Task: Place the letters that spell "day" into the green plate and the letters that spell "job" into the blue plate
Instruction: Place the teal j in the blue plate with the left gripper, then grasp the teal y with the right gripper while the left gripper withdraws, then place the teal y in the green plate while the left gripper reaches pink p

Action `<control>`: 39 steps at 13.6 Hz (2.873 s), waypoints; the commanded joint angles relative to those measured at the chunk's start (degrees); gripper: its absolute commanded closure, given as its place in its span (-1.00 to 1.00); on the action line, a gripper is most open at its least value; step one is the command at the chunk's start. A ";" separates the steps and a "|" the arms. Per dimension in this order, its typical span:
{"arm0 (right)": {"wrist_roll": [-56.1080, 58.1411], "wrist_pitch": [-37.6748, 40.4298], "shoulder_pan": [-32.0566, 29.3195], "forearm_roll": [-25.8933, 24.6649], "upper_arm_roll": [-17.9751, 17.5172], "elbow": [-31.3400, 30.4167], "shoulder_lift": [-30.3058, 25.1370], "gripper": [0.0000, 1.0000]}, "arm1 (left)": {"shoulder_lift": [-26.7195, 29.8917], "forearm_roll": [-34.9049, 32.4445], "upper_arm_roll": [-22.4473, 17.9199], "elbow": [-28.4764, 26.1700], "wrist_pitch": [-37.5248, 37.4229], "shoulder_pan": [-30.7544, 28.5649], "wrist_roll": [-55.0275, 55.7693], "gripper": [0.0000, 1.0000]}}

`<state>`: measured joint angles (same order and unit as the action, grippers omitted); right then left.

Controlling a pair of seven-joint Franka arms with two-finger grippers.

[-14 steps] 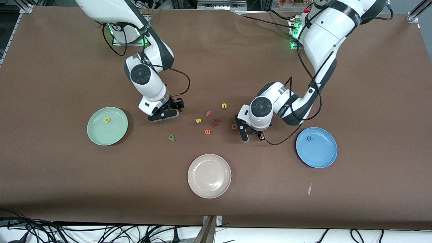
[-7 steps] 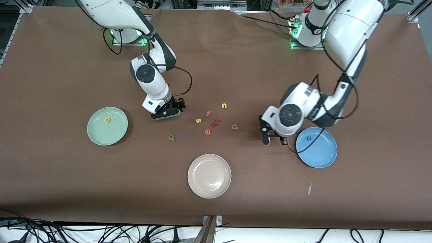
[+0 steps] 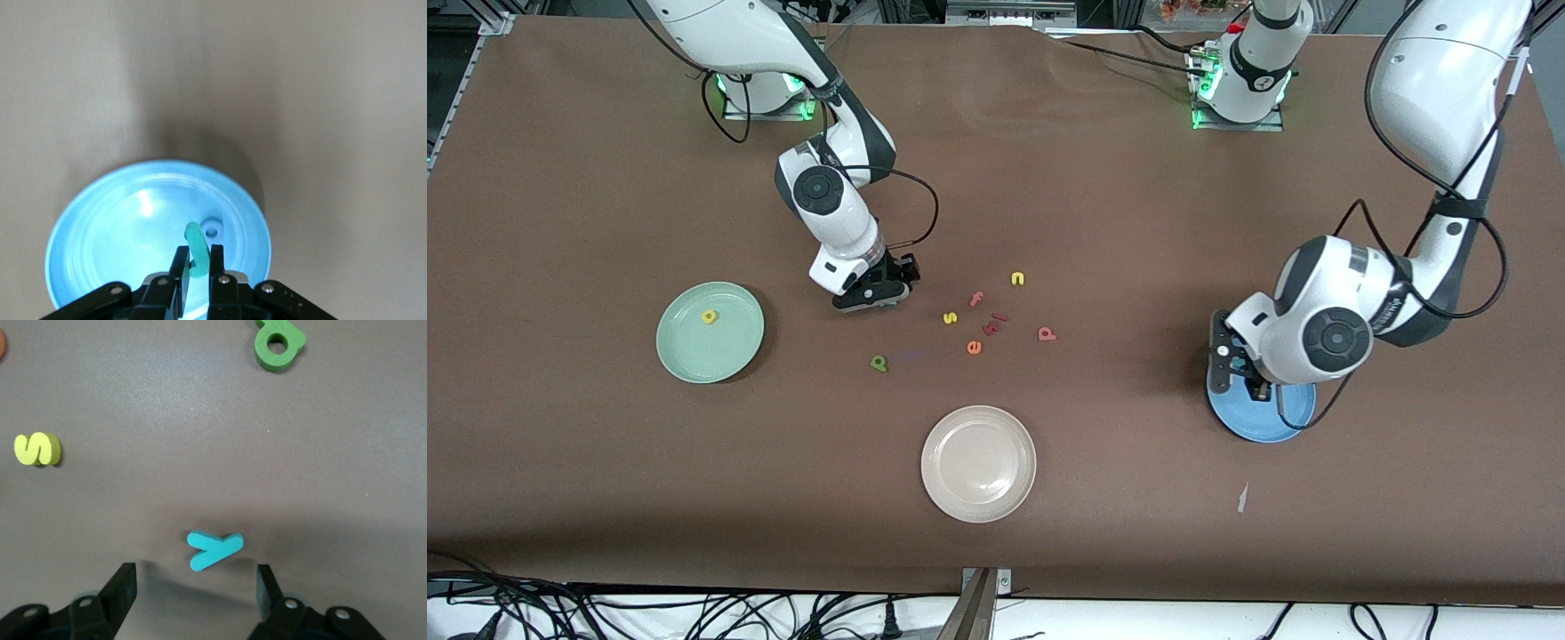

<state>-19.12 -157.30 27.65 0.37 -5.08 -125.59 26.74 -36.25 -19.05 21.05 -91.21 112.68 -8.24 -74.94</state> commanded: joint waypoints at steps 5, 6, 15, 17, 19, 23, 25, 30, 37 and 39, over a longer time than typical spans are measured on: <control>0.05 -2.92 2.23 0.25 2.01 -0.88 0.77 -0.46 | -1.80 0.08 0.22 -1.25 1.05 -7.30 -10.67 1.00; 0.05 -3.10 2.50 0.25 2.35 -0.79 1.20 -0.45 | -2.77 -1.41 0.14 -1.43 2.01 -8.01 -10.75 1.00; 1.10 -3.45 4.08 -0.02 4.47 -0.35 1.47 -0.17 | -3.92 -0.03 1.10 -3.54 7.82 -9.51 -20.15 -1.00; 1.10 -3.45 4.17 -0.02 4.47 -0.44 1.47 -0.09 | -3.57 2.26 1.19 -3.54 7.39 -10.38 -20.51 -1.00; 1.10 -3.45 4.34 -0.02 4.47 -0.62 1.47 0.02 | -2.78 4.54 1.54 -2.67 5.46 -9.95 -20.07 -1.00; 1.19 -3.36 4.43 -0.10 4.82 -0.70 1.21 0.52 | -1.81 6.57 6.27 -2.22 1.15 -8.63 -6.94 -1.00; 1.19 -3.01 4.43 -0.10 4.91 -0.79 0.77 0.62 | -1.81 5.96 8.04 -2.66 0.88 -8.19 -0.84 -1.00; 2.86 -0.37 4.43 -0.37 5.87 -0.79 -1.25 0.65 | -1.90 6.75 8.31 -2.84 0.79 -5.29 9.18 -1.00; 2.86 -0.37 4.43 -0.28 5.87 -0.53 -1.25 1.00 | -1.98 6.66 8.31 -2.22 1.49 4.54 35.97 -1.00; 2.86 -0.37 4.43 -0.19 5.87 -0.53 -1.25 1.00 | -3.12 6.66 8.31 -2.13 2.37 7.35 41.78 -1.00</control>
<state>-16.95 -158.52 31.46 0.21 0.24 -125.74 26.60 -39.08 -13.40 29.80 -93.47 114.44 -2.91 -38.03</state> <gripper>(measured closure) 0.916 0.000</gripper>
